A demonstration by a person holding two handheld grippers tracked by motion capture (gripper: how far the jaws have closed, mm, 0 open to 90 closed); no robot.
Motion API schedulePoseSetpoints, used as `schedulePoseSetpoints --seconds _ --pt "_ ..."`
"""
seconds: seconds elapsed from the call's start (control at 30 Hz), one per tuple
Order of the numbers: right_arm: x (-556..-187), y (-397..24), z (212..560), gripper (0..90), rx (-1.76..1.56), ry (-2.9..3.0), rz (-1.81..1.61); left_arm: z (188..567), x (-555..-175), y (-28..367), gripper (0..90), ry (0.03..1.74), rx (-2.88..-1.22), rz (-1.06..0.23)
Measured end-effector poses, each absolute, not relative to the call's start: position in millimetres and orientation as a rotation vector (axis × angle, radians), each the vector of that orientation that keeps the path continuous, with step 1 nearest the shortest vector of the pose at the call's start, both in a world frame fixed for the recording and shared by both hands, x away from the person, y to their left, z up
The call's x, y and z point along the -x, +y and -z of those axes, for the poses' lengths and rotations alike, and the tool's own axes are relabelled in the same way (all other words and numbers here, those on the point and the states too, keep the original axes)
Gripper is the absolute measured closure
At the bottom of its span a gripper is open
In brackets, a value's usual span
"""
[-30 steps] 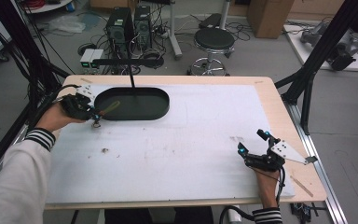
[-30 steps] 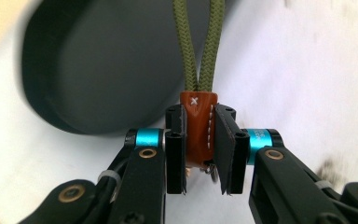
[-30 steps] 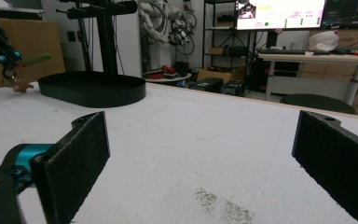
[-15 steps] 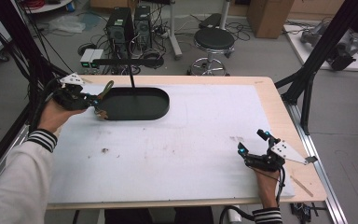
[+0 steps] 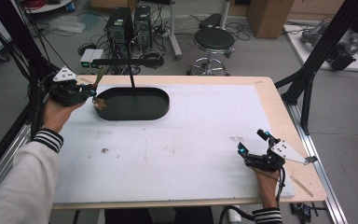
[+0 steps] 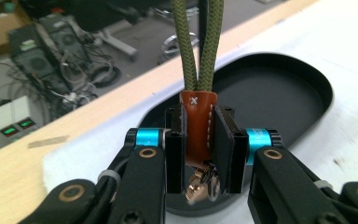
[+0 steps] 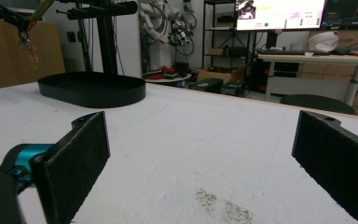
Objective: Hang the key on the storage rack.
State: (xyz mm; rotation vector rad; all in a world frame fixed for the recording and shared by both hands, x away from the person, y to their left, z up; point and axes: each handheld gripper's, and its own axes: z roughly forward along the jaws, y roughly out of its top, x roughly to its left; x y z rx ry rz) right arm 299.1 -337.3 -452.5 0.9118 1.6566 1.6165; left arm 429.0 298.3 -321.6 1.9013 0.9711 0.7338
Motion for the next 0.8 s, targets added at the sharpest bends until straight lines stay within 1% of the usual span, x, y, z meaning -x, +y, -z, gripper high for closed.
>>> schedulePoseSetpoints --seconds 0.13,0.2,0.47,0.8 --pt "-298.7 -337.0 452.6 3.0 -0.917 1.657 -1.616 320.2 -429.1 297.9 75.6 1.008 -1.856 -0.781" --pt "-299.0 -337.2 452.5 3.0 -0.911 1.655 -1.615 320.3 -430.5 298.1 75.6 1.029 -1.825 -0.767" --pt "-298.5 -337.0 452.6 3.0 -0.915 1.659 -1.619 321.4 -432.6 297.0 75.5 1.073 -1.795 -0.843" --pt "-298.4 -337.4 452.6 3.0 -0.909 1.658 -1.615 329.2 -439.8 292.6 75.4 1.135 -1.75 -0.867"
